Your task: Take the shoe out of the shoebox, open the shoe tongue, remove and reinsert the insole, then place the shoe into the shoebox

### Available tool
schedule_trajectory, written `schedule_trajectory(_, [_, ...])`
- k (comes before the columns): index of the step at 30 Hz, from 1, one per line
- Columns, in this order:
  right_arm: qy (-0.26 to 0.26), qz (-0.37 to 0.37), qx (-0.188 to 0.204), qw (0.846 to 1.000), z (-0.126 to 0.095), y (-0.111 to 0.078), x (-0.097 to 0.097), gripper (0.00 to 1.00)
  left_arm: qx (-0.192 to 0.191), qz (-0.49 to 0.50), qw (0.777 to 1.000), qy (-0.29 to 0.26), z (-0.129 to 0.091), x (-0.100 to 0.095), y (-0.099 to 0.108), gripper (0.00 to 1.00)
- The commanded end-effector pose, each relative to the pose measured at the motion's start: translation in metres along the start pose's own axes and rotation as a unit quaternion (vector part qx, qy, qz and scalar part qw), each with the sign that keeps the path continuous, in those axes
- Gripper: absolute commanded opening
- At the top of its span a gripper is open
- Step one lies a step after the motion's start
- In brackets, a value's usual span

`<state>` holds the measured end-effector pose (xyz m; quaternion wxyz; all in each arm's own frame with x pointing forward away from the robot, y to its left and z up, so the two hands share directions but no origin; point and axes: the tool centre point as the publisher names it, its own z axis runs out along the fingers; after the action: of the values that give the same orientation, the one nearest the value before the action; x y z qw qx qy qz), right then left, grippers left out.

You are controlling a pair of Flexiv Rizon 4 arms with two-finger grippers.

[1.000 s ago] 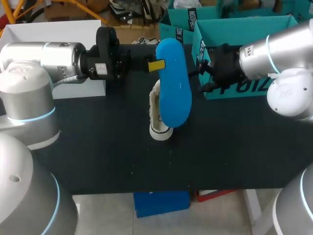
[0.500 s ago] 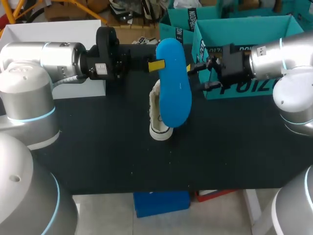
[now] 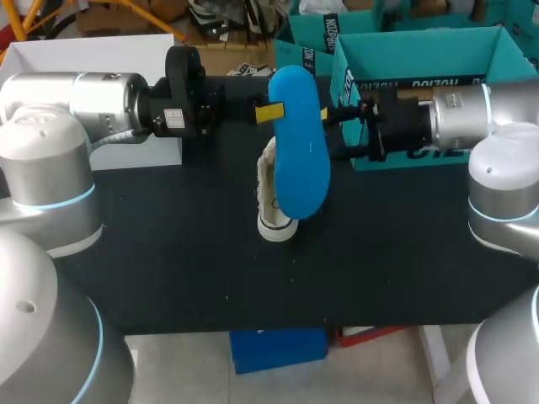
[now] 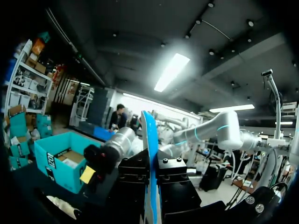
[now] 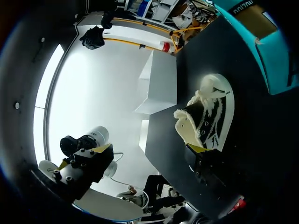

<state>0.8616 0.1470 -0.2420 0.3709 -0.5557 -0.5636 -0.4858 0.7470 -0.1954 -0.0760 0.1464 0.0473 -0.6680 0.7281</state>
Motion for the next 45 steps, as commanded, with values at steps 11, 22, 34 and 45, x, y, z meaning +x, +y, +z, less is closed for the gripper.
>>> schedule_trajectory(11, [0.077,-0.002,-0.004,0.997,0.002,-0.001,0.004,1.0,-0.048,0.133,0.989,-0.04,0.0,0.001,0.007,0.0])
schedule_trajectory(22, [0.077,-0.002,-0.004,0.997,0.002,-0.001,0.004,1.0,-0.156,0.389,0.902,-0.103,-0.007,0.0,0.042,0.0])
schedule_trajectory(34, [0.077,-0.002,-0.004,0.997,0.002,-0.001,0.004,1.0,-0.232,0.506,0.828,-0.065,-0.02,-0.023,0.074,0.0])
schedule_trajectory(45, [0.077,-0.002,-0.004,0.997,0.002,-0.001,0.004,1.0,-0.208,0.52,0.828,-0.017,-0.025,-0.031,0.077,0.0])
